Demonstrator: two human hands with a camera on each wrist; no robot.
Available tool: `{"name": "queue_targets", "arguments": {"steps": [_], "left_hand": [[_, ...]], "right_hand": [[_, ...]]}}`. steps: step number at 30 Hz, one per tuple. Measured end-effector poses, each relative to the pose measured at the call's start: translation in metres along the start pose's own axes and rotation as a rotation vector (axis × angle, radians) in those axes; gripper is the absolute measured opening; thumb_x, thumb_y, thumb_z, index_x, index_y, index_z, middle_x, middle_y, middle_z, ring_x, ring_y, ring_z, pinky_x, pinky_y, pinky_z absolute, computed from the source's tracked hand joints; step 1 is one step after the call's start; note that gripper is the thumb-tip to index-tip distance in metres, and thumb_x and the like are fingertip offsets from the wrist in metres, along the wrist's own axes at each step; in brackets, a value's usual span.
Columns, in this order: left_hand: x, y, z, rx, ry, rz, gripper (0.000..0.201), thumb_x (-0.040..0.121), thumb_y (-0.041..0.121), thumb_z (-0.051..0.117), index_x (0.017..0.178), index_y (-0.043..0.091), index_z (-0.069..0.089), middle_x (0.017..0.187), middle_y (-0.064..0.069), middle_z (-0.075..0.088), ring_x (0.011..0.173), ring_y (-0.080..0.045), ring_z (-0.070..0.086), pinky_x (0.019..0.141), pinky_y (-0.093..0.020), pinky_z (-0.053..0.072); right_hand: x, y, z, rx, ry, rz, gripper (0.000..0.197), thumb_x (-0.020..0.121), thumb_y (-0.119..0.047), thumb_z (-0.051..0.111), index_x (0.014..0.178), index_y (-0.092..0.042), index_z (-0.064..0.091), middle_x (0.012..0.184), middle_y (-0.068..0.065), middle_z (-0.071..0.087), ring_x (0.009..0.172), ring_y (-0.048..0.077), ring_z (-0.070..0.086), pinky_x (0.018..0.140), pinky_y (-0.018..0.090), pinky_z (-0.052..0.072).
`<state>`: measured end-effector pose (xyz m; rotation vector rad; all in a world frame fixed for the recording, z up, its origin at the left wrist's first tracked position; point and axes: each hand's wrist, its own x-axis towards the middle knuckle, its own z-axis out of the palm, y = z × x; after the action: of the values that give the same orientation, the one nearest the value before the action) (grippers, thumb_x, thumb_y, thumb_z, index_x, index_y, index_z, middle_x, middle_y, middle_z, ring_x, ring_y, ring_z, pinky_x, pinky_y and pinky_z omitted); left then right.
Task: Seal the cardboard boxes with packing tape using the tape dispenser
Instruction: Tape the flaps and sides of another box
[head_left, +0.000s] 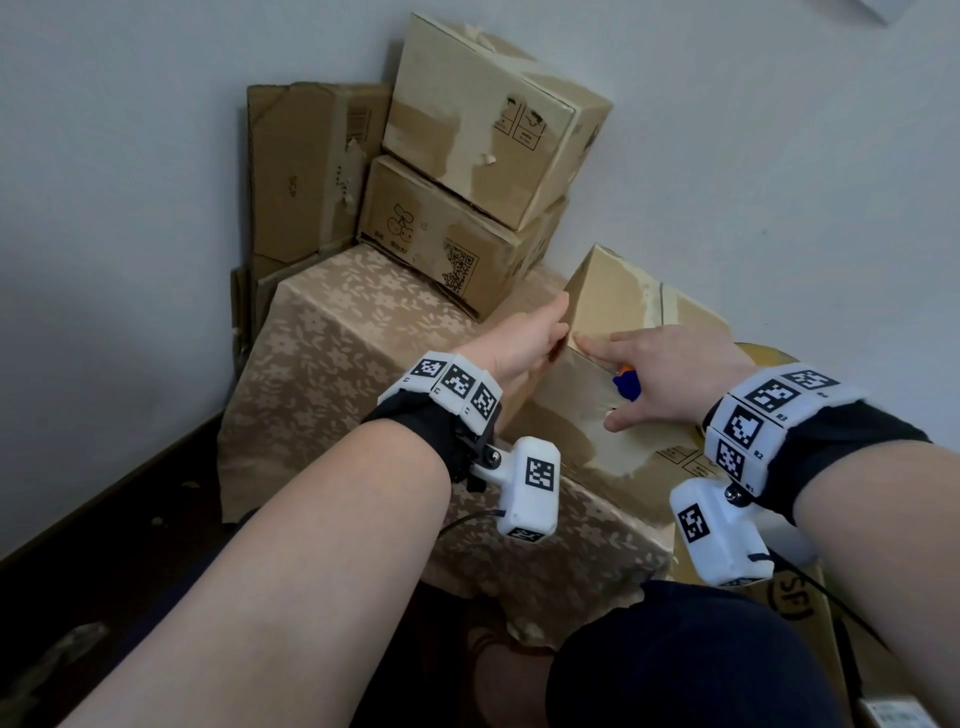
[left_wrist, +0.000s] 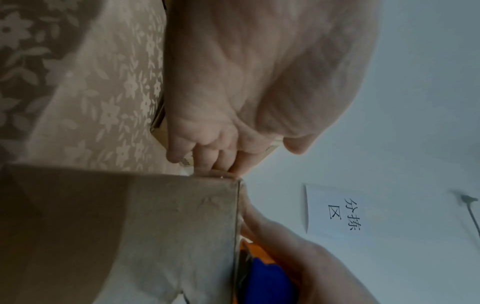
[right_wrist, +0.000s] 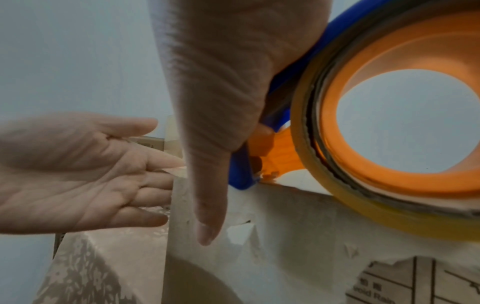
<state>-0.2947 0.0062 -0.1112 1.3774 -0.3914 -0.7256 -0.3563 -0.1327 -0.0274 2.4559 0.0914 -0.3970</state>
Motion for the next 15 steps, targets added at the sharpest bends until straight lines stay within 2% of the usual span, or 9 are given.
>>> {"name": "queue_targets", "arguments": {"steps": [2,5,6,10,13,15], "left_hand": [[0.001,-0.002,0.004,0.032,-0.034,-0.028,0.077,0.096,0.062,0.019,0.148,0.006,0.029,0.152,-0.006,0.034,0.140,-0.019,0.031,0.109,-0.030,0.023],[-0.001,-0.007,0.006,0.092,-0.093,-0.079,0.099,0.075,0.082,0.017,0.151,0.019,0.023,0.156,-0.003,0.025,0.144,-0.020,0.023,0.114,-0.038,0.016],[-0.002,-0.008,0.006,0.098,-0.102,-0.088,0.097,0.077,0.082,0.014,0.152,0.021,0.021,0.157,-0.002,0.023,0.145,-0.020,0.020,0.115,-0.040,0.014],[-0.001,-0.014,0.008,0.095,-0.111,-0.097,0.074,0.095,0.064,0.003,0.153,0.018,0.010,0.159,-0.002,0.013,0.147,-0.020,0.009,0.116,-0.038,0.009],[-0.001,-0.016,0.003,0.174,-0.105,-0.143,0.077,0.092,0.067,0.001,0.154,0.021,0.004,0.160,-0.005,0.007,0.147,-0.025,0.006,0.116,-0.045,0.008],[0.004,-0.014,-0.002,0.206,-0.059,-0.092,0.074,0.093,0.066,0.001,0.153,0.023,0.002,0.160,-0.008,0.008,0.147,-0.026,0.007,0.116,-0.048,0.006]], "right_hand": [[0.001,0.000,0.000,-0.005,0.001,-0.002,0.091,0.074,-0.073,0.059,0.147,-0.049,0.011,0.130,-0.015,0.053,0.112,0.016,0.055,0.050,0.023,0.033],[0.001,0.001,0.001,0.004,0.005,-0.011,0.091,0.073,-0.073,0.060,0.147,-0.048,0.011,0.129,-0.014,0.054,0.111,0.016,0.056,0.053,0.024,0.036],[0.001,0.001,0.002,0.006,0.009,-0.014,0.092,0.073,-0.073,0.060,0.147,-0.048,0.011,0.129,-0.014,0.054,0.111,0.016,0.056,0.056,0.024,0.039],[0.001,0.000,0.003,0.008,0.008,-0.021,0.092,0.073,-0.073,0.060,0.147,-0.048,0.011,0.127,-0.014,0.054,0.110,0.016,0.056,0.060,0.026,0.041],[0.001,0.000,0.001,0.000,0.009,-0.013,0.092,0.073,-0.073,0.060,0.147,-0.048,0.012,0.127,-0.013,0.055,0.110,0.016,0.056,0.058,0.026,0.040],[0.002,0.000,0.001,-0.011,0.005,-0.009,0.092,0.073,-0.074,0.059,0.147,-0.048,0.011,0.128,-0.012,0.054,0.110,0.017,0.056,0.057,0.026,0.039]]}}
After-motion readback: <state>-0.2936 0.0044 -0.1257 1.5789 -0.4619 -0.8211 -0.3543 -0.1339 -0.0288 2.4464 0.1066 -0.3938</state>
